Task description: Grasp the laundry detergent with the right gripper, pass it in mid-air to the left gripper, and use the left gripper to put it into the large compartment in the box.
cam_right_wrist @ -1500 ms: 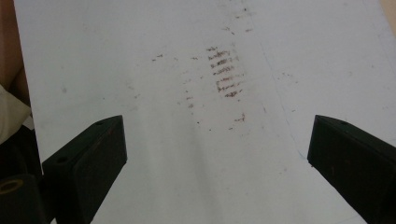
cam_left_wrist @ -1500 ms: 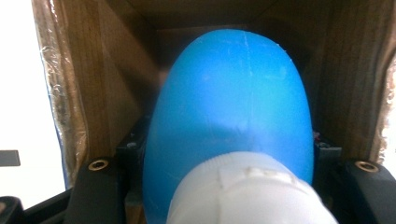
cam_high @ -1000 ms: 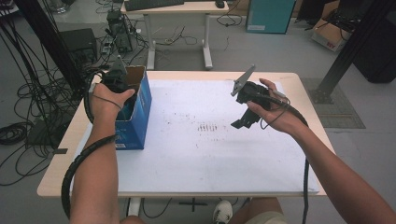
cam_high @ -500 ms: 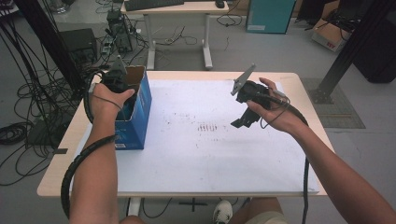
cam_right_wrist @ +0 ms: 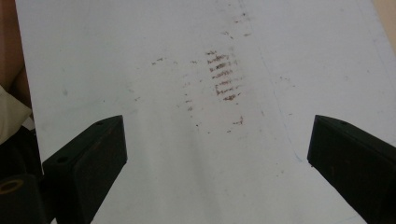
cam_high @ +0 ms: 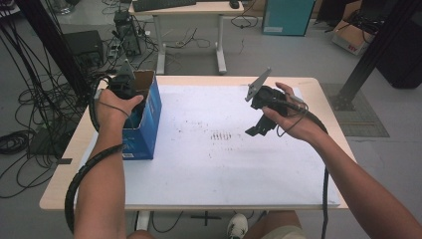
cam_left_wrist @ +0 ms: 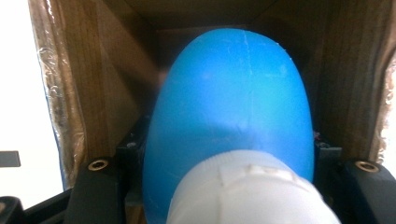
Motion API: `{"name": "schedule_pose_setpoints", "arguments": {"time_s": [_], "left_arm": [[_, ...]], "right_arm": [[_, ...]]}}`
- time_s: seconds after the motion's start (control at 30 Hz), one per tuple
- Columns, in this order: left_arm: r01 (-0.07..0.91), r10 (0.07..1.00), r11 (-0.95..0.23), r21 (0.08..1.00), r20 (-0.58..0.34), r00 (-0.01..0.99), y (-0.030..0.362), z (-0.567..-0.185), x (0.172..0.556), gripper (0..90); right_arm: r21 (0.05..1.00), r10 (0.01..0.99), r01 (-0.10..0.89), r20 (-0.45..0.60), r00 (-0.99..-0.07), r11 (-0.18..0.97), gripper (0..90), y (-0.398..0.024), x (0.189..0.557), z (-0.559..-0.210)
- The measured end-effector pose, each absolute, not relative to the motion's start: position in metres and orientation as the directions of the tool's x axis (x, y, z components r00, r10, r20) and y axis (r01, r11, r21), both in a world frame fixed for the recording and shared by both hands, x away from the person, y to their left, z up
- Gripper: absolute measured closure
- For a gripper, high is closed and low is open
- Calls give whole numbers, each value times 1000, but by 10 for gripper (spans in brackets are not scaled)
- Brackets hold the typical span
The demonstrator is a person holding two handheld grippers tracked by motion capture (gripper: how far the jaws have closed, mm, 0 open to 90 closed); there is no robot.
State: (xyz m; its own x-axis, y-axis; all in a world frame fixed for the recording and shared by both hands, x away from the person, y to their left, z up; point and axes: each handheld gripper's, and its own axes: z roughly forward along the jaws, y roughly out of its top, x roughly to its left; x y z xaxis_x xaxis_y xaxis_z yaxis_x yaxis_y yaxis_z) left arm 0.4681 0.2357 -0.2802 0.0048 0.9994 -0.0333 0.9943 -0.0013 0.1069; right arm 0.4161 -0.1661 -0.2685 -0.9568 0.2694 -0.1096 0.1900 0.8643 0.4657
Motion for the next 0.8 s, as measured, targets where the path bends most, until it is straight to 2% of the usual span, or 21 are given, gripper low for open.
{"name": "schedule_pose_setpoints", "arguments": {"time_s": [0.8], "left_arm": [[994,999,-1,112,-35,5,236,-280,467,362]], "right_arm": [[473,281,200,-108,-954,858,48,-166,414,-270]]}}
